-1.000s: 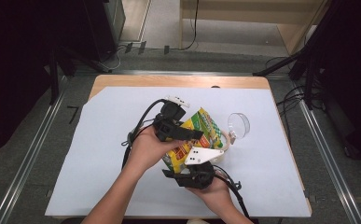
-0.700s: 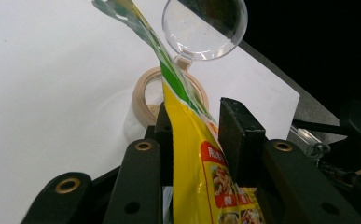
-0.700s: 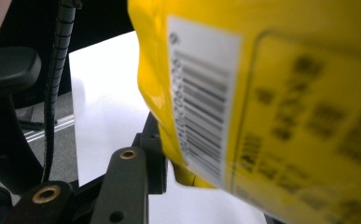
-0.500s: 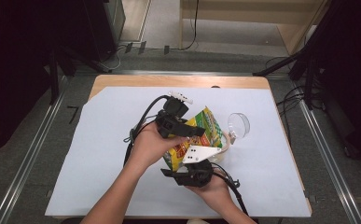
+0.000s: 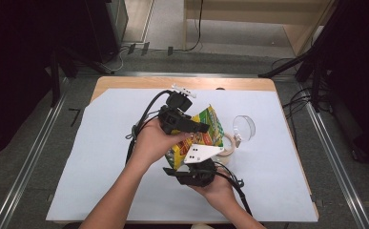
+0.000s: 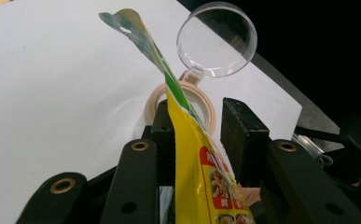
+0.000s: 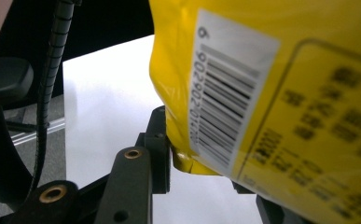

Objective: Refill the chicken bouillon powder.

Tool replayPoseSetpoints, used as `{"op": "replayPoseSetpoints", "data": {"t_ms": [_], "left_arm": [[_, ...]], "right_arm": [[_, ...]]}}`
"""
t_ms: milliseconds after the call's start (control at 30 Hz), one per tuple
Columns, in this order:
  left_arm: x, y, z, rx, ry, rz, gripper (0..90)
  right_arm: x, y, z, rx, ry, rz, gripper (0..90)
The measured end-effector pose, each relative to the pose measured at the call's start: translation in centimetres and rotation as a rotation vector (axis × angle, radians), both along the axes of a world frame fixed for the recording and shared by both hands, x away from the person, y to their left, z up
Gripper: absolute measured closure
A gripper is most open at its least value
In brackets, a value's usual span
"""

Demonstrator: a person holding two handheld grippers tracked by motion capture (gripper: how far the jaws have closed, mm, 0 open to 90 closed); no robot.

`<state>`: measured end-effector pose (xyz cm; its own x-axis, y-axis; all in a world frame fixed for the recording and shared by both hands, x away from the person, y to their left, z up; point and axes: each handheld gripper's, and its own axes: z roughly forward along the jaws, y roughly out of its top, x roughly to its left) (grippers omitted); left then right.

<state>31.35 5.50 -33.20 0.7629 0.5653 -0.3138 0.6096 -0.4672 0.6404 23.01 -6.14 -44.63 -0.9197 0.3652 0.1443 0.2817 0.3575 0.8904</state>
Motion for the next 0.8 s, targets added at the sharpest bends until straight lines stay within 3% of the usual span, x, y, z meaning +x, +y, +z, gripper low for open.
{"op": "replayPoseSetpoints", "data": {"t_ms": [67, 300, 800], "left_arm": [[-0.15, -0.12, -0.09, 0.013, -0.025, -0.007, 68.3], [-0.29, 0.46, -0.02, -0.021, -0.007, -0.004, 66.0], [-0.48, 0.31, -0.39, -0.003, -0.012, -0.007, 64.9]], "right_arm": [[0.00, 0.00, -0.06, 0.012, 0.008, -0.007, 67.3], [-0.19, -0.01, 0.07, 0.033, -0.001, -0.005, 67.6], [-0.18, 0.00, -0.29, 0.034, 0.019, -0.009, 67.5]]}}
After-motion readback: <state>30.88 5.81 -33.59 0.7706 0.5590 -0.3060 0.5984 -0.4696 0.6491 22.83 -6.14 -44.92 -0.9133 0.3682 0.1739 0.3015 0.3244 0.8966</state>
